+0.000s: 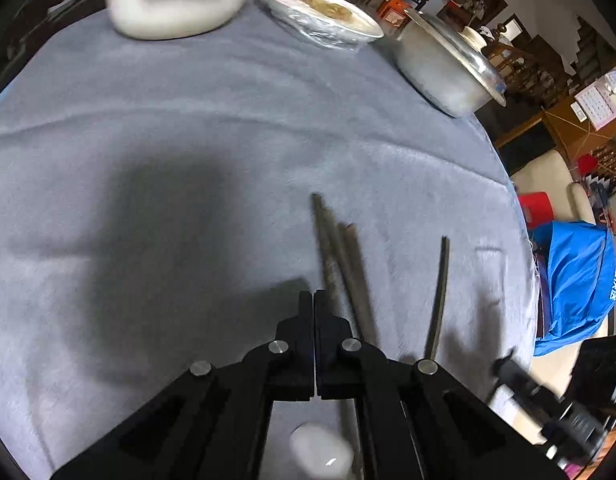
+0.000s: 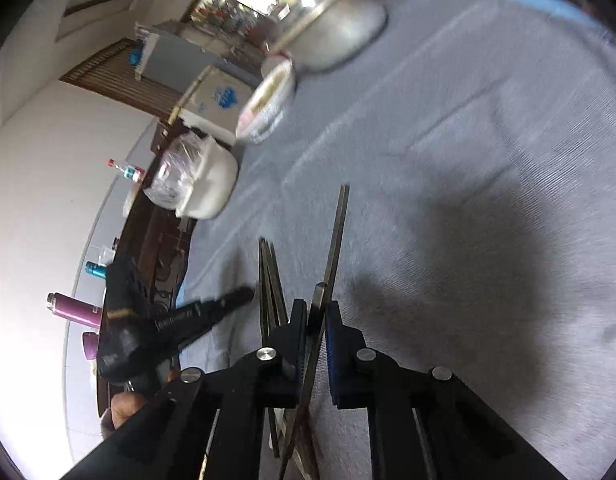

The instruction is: Organize utensils

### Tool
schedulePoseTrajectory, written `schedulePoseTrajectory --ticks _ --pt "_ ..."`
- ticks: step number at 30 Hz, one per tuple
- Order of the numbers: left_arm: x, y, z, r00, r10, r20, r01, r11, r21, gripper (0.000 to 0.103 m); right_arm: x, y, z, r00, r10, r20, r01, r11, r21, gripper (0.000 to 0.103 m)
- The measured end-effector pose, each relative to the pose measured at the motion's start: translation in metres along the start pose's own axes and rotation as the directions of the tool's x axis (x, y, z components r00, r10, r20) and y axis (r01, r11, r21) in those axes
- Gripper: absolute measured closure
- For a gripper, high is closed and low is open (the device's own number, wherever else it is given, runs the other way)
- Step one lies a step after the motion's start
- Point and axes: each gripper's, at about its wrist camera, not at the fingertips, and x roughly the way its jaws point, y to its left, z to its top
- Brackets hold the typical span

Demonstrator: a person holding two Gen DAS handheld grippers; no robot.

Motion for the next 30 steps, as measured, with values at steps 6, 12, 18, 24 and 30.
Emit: schedulePoseTrajectory --ticks 6,12,18,24,30 --pt "-0.025 0.011 -0.004 0.997 -0.069 0.042 0.070 0.998 -0.007 0.103 -0.034 0.000 -0.007 0.996 0.010 0.085 -0.008 1.000 -0.022 0.093" --pt "-0.005 -0.022 0.000 0.998 -0.057 -0.032 0.059 0.997 0.051 0.096 -0.037 -0.005 -0.010 0.996 0.020 0.086 -0.019 1.000 -0.009 0.093" --pt "0.022 -0.025 0.004 0.996 -0.021 -0.082 0.025 0.999 0.048 0.082 -0.034 -0.015 -0.005 0.997 0.016 0.077 -0.015 1.000 -0.013 0.092" --pt "0.033 -0.021 0.034 0.997 0.014 -0.076 -0.012 0.999 0.030 0.085 -0.028 -0.022 0.001 0.997 0.012 0.073 -0.011 1.000 -0.017 0.092" --pt "0.040 -0.025 0.050 0.999 0.039 -0.030 -0.038 0.999 0.034 0.089 -0.022 -0.025 0.006 0.998 0.017 0.057 -0.015 1.000 -0.019 0.092"
